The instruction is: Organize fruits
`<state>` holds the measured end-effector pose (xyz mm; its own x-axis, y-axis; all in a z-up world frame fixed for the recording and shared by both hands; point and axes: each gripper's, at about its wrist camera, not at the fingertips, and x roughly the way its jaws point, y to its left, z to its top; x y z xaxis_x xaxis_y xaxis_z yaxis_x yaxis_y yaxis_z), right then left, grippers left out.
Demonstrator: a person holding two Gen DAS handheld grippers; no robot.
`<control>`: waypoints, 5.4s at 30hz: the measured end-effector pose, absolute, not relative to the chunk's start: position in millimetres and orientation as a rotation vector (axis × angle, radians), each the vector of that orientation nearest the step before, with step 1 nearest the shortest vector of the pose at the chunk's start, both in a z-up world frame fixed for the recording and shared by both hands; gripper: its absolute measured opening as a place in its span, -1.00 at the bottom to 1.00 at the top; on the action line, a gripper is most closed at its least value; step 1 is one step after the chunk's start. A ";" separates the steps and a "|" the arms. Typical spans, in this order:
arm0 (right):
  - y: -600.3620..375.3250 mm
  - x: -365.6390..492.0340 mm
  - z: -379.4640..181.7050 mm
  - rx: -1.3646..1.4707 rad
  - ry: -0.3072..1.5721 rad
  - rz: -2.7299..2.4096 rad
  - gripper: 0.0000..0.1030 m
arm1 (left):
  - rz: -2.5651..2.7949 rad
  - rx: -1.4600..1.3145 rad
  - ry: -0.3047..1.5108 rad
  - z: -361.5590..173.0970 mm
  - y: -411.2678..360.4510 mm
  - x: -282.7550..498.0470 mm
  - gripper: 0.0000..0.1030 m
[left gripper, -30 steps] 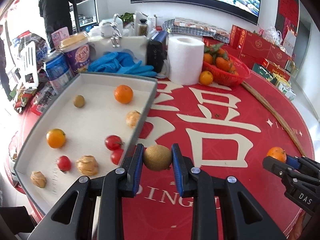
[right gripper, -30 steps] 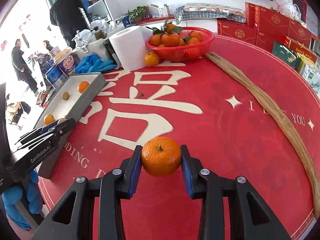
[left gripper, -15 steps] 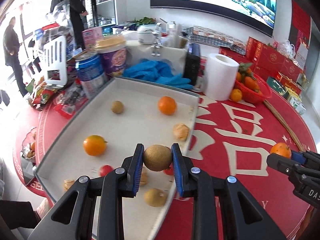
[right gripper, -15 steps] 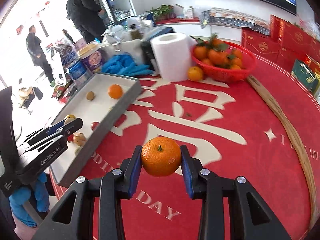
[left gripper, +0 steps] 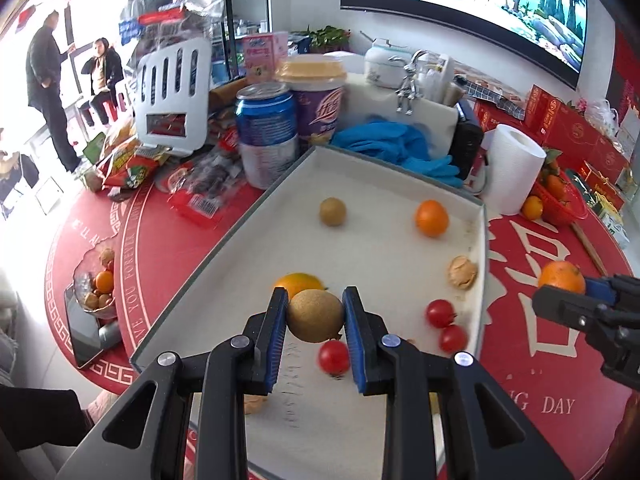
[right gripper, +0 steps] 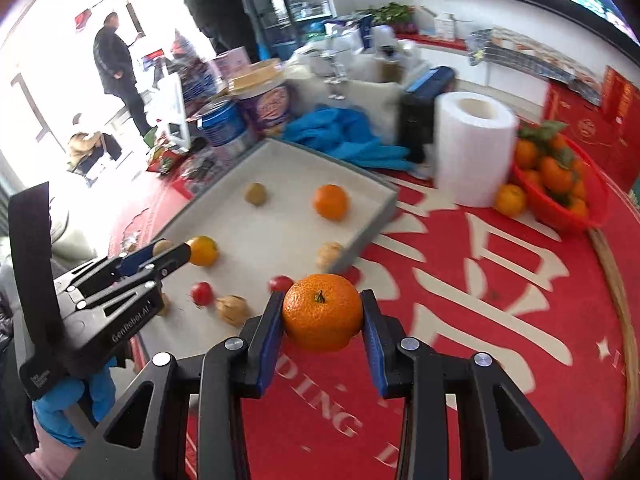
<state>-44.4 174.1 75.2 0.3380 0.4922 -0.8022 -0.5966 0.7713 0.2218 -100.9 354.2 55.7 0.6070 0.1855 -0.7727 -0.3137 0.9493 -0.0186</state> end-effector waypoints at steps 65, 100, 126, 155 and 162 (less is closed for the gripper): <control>241.9 -24.0 54.5 -0.348 0.992 0.696 -0.26 | 0.260 -0.121 0.989 23.0 340.1 -68.5 -0.41; 243.9 -15.1 43.9 -0.332 1.046 0.704 -0.26 | 0.273 -0.102 1.001 19.6 336.6 -65.2 -0.41; 245.2 -8.4 44.3 -0.300 1.070 0.715 0.37 | 0.291 -0.090 0.982 19.4 334.2 -70.8 0.58; 234.7 -25.2 62.7 -0.374 1.056 0.683 1.00 | 0.294 -0.075 1.038 28.3 325.1 -87.5 0.99; 233.3 -26.5 62.9 -0.378 1.058 0.676 1.00 | 0.289 -0.067 1.042 27.9 323.1 -89.7 0.99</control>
